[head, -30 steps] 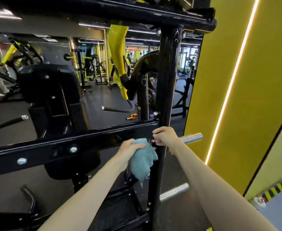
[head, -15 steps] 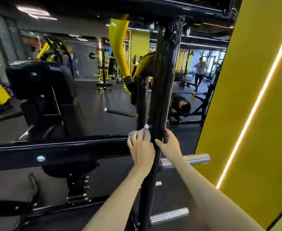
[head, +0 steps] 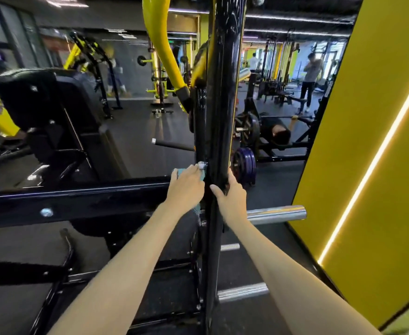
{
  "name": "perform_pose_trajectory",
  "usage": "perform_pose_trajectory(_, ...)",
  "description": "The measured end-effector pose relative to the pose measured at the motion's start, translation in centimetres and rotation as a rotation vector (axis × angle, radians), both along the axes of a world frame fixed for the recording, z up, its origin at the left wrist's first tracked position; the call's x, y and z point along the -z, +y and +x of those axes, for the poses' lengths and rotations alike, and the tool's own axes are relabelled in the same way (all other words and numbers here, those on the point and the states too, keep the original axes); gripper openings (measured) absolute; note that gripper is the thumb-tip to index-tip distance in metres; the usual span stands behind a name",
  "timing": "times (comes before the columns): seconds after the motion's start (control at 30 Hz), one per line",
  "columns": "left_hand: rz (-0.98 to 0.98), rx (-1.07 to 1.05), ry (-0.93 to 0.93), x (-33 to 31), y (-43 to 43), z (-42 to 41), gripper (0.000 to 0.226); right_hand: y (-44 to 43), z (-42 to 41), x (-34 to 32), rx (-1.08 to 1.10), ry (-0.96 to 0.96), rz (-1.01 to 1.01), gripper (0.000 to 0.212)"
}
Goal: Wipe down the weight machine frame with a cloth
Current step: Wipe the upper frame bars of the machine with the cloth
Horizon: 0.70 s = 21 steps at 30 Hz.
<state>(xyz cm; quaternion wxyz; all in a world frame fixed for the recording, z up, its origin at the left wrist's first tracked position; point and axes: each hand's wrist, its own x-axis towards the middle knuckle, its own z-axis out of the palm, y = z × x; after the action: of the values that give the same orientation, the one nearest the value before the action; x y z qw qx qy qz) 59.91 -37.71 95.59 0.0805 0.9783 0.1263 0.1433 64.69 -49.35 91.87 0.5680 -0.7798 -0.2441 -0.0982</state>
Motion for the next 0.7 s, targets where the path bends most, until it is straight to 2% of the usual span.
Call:
perform_pose_trajectory(0.07,-0.097,-0.034,0.096,-1.6,0.7,1.1,0.036,-0.1,0.0,0.0,-0.010,0.001,0.005,0.065)
perform_pose_trajectory(0.13,-0.068,-0.025,0.040,-1.1,0.4,0.9,0.029,-0.3,0.3,0.0,-0.019,-0.002,0.010,0.062)
perform_pose_trajectory(0.23,0.063,0.087,-0.139,1.6,-0.1,-0.9,0.051,-0.5,0.1,-0.1,-0.025,0.002,0.005,0.062)
perform_pose_trajectory(0.27,0.079,0.115,-0.155,1.6,0.4,-0.8,0.049,-0.5,-0.1,-0.3,-0.021,-0.001,0.006,0.062)
perform_pose_trajectory(0.37,-0.020,0.078,0.000,-0.9,1.7,0.7,0.022,-0.4,-0.2,-0.5,-0.022,0.012,0.006,0.061)
perform_pose_trajectory(0.4,-0.014,0.064,0.068,-1.6,1.8,1.1,0.019,-0.5,-0.2,-0.5,-0.021,0.018,-0.006,0.061)
perform_pose_trajectory(0.47,0.023,0.042,0.075,-1.5,1.7,1.4,0.020,-0.6,-0.3,-0.7,-0.015,0.029,-0.026,0.060)
perform_pose_trajectory(0.53,0.069,0.043,-0.062,0.5,0.9,0.8,0.030,-0.6,-0.4,-0.6,-0.005,0.047,-0.020,0.059)
perform_pose_trajectory(0.63,-0.001,0.052,-0.395,3.8,-0.9,-0.1,0.058,-0.3,-0.5,-0.5,0.006,0.042,-0.014,0.060)
perform_pose_trajectory(0.7,-0.077,0.068,-0.444,5.2,-1.9,-0.6,0.065,-0.1,-0.4,-0.3,0.018,0.038,-0.011,0.058)
